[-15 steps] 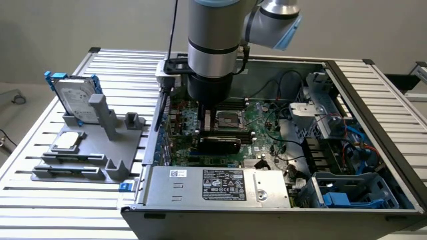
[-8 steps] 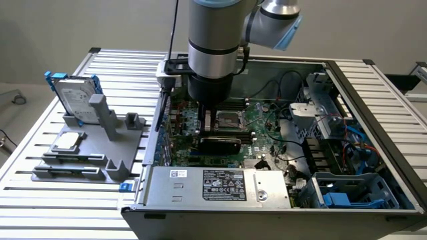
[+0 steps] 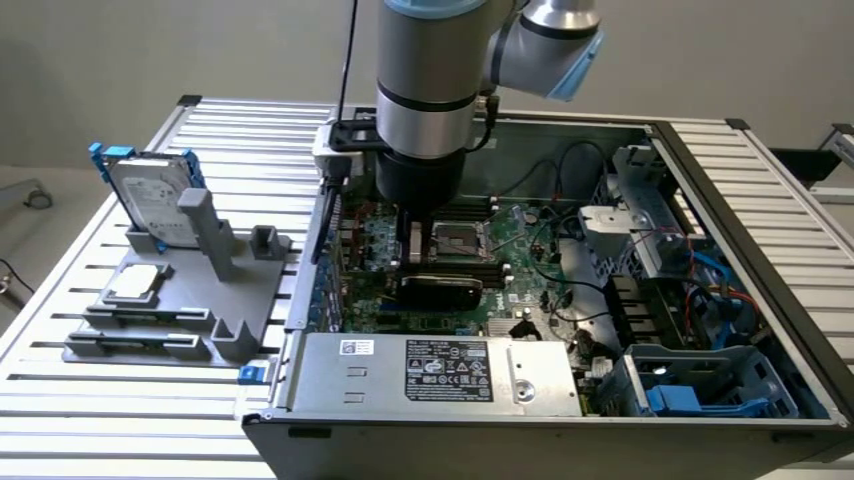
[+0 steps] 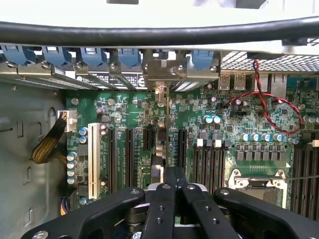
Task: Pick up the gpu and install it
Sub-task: 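Press down on the gpu until it lock into place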
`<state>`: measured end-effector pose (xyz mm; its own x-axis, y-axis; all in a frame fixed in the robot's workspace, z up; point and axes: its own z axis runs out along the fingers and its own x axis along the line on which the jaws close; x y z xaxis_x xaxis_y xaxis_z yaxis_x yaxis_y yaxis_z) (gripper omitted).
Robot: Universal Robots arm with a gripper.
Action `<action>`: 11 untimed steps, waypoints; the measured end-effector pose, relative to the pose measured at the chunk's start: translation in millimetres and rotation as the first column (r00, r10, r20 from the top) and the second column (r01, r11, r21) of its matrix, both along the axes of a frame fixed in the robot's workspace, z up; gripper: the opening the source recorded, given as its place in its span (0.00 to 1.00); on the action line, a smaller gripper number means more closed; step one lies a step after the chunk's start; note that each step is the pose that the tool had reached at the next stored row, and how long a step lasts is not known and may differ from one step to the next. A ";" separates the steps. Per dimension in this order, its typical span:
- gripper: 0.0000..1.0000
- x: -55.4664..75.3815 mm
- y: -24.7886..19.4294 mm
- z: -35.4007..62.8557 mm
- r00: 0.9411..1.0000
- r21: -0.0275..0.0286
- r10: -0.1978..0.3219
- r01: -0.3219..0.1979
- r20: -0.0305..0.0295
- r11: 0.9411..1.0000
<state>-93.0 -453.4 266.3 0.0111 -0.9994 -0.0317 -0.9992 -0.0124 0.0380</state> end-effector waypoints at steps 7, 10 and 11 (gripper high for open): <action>0.11 -0.1 0.5 -0.3 1.000 0.001 0.000 0.000 0.000 1.000; 0.11 -0.2 0.5 7.5 1.000 0.000 0.000 0.000 0.000 1.000; 0.11 -0.4 0.5 10.1 1.000 0.000 0.000 0.000 0.000 1.000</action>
